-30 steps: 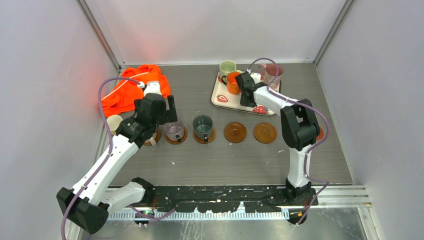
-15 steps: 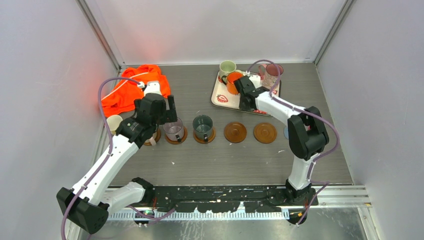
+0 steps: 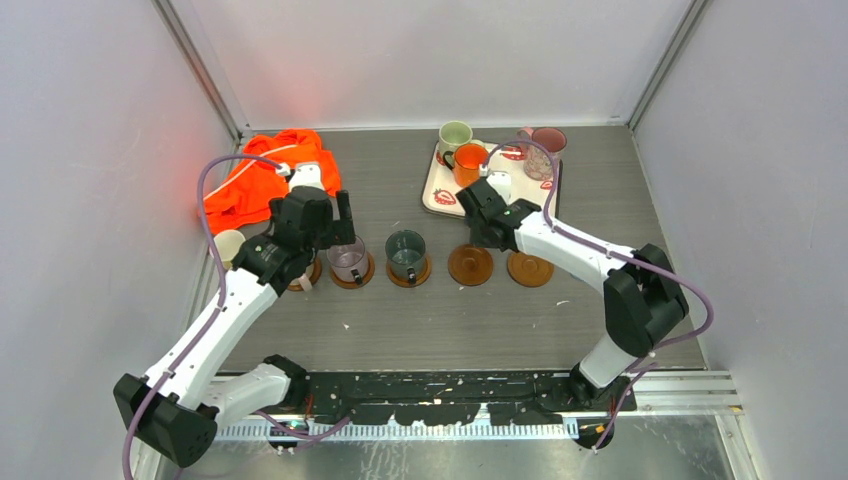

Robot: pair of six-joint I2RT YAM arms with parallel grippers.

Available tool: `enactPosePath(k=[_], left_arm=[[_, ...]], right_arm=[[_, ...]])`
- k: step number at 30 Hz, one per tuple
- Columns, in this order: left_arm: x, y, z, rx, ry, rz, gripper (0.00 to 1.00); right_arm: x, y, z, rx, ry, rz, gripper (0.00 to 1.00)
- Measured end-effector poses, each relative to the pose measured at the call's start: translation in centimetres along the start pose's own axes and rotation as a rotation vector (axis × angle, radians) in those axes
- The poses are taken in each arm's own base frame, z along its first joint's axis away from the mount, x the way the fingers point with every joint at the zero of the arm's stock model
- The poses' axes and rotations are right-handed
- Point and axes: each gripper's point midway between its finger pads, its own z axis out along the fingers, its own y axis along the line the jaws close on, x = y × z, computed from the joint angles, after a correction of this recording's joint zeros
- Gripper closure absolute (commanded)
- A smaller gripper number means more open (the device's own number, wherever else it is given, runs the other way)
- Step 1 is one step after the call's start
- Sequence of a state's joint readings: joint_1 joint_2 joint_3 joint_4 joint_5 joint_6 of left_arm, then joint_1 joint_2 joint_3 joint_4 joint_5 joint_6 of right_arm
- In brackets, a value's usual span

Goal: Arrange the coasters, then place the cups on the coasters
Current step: Place the cup on the coaster.

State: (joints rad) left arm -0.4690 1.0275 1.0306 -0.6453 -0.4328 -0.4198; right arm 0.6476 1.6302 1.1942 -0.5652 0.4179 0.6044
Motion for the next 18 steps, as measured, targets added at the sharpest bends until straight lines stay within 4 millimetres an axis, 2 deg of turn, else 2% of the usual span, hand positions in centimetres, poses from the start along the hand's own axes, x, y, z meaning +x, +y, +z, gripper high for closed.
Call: enactPosePath(k=[8, 18], left_arm=[[0.2, -0.2, 0.2, 0.006, 0.009, 0.003, 0.00], [0.3, -0.3, 0.3, 0.010, 0.017, 0.005, 0.00]], right_arm=[[2.8, 1.3, -2.0, -0.040, 0.024, -0.036, 1.00], [6.3, 1.1, -3.9, -0.055, 0.066, -0.044, 0.99]])
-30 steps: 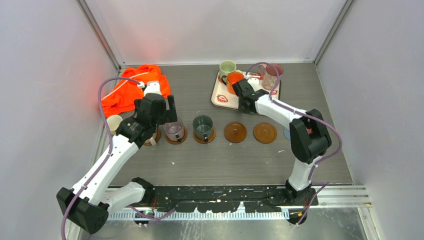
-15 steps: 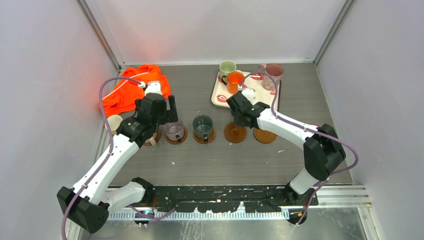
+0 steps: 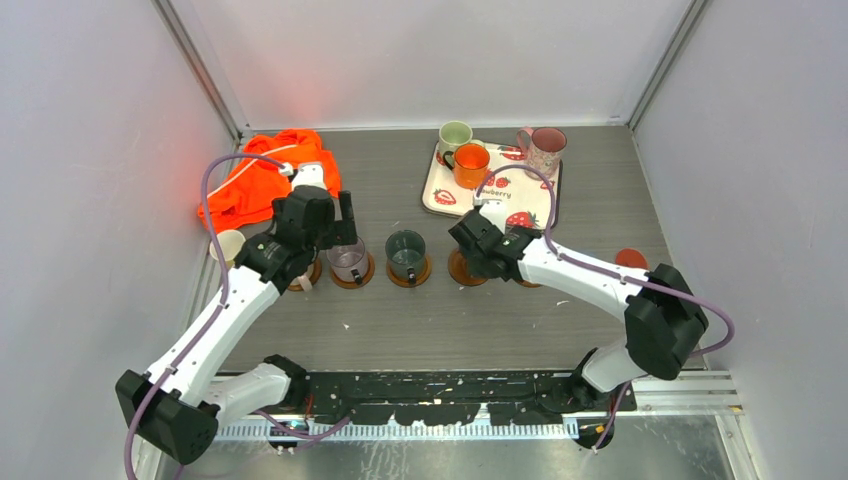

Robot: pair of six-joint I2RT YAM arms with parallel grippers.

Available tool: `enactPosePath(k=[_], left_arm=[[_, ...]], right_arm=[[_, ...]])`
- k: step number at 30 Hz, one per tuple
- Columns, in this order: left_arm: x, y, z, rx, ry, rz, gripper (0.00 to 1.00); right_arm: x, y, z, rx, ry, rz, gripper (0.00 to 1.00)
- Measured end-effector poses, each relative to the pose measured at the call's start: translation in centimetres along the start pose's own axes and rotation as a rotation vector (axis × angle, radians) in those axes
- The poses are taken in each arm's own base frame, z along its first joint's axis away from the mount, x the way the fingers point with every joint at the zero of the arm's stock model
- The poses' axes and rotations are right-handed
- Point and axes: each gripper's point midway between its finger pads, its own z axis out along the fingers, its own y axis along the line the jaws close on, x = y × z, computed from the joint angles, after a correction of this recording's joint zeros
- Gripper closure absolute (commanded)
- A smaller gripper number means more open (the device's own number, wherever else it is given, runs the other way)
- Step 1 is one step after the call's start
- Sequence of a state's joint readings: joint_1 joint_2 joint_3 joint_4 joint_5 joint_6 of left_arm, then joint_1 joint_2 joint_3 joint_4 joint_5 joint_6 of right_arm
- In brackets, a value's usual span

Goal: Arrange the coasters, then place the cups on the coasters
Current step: Place the cup on the coaster.

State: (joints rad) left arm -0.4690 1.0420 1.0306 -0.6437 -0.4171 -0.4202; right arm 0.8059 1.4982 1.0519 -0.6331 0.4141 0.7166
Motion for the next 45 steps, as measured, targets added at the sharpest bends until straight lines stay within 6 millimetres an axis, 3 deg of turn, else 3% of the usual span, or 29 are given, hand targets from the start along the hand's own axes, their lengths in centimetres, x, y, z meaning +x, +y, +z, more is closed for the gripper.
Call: enactPosePath(k=[12, 24, 45], left_arm=[[0.1, -0.2, 0.1, 0.008, 0.006, 0.001, 0.00], [0.2, -0.2, 0.1, 0.007, 0.008, 0.002, 0.00], [0.3, -0.2, 0.2, 0.006, 0.013, 0.004, 0.00]], right_arm=[[2.5, 0.0, -0.2, -0.003, 0.037, 0.001, 0.99], [3.1, 1.1, 0.8, -0.021, 0.051, 0.001, 0.99], [4.3, 1.2, 2.0, -0.012, 0.069, 0.010, 0.99]])
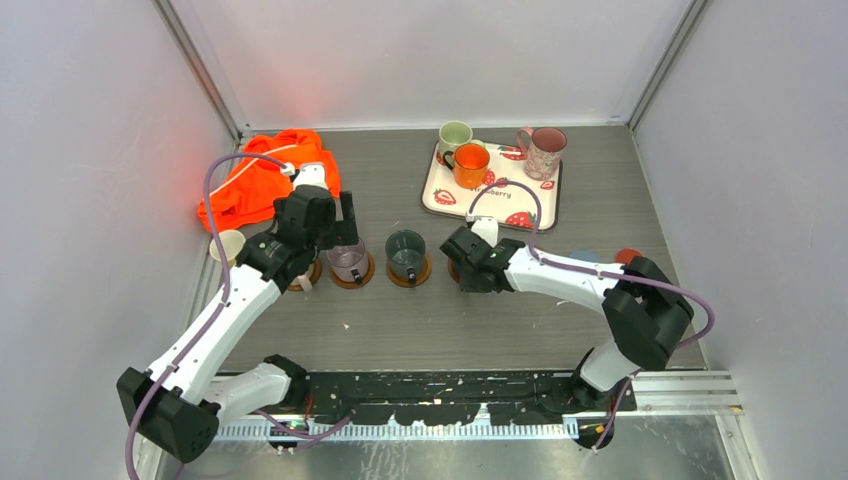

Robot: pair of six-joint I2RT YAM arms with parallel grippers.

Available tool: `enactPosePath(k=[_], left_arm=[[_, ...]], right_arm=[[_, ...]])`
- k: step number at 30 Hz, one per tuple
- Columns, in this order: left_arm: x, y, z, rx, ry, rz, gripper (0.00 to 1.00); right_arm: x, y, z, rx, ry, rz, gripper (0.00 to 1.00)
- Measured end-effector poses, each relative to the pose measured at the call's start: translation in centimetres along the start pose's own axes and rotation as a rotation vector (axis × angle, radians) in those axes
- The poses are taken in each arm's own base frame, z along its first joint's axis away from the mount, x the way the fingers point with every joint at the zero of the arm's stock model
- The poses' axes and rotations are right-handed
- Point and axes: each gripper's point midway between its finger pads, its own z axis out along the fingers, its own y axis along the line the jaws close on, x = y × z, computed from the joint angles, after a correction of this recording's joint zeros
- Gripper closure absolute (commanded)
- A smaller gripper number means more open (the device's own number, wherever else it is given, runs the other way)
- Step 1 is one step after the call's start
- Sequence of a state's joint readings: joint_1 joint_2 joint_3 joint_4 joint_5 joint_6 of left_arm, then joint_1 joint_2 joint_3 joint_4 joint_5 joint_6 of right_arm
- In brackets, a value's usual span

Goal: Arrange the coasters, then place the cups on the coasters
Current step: Place the cup on the coaster.

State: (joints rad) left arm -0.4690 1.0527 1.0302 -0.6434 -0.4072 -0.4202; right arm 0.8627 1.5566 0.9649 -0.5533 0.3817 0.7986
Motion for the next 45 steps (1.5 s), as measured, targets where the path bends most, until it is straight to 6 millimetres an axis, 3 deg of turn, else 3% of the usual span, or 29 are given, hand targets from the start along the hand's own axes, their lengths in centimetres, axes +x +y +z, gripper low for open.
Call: enactPosePath(k=[24, 40, 45], left_arm=[[0.04, -0.01, 0.04, 0.000, 0.002, 0.000, 0.00], [0.02, -0.02, 0.03, 0.000, 0.001, 0.000, 0.00], [0.03, -0.01, 0.04, 0.000, 0.001, 0.000, 0.00]], right_arm=[[0.41, 0.04, 0.10, 0.005, -0.003, 0.000, 0.78], [0.25, 0.00, 0.05, 0.019, -0.027, -0.011, 0.59], [0.26, 0.05, 0.00, 0.018, -0.028, -0.014, 0.48]])
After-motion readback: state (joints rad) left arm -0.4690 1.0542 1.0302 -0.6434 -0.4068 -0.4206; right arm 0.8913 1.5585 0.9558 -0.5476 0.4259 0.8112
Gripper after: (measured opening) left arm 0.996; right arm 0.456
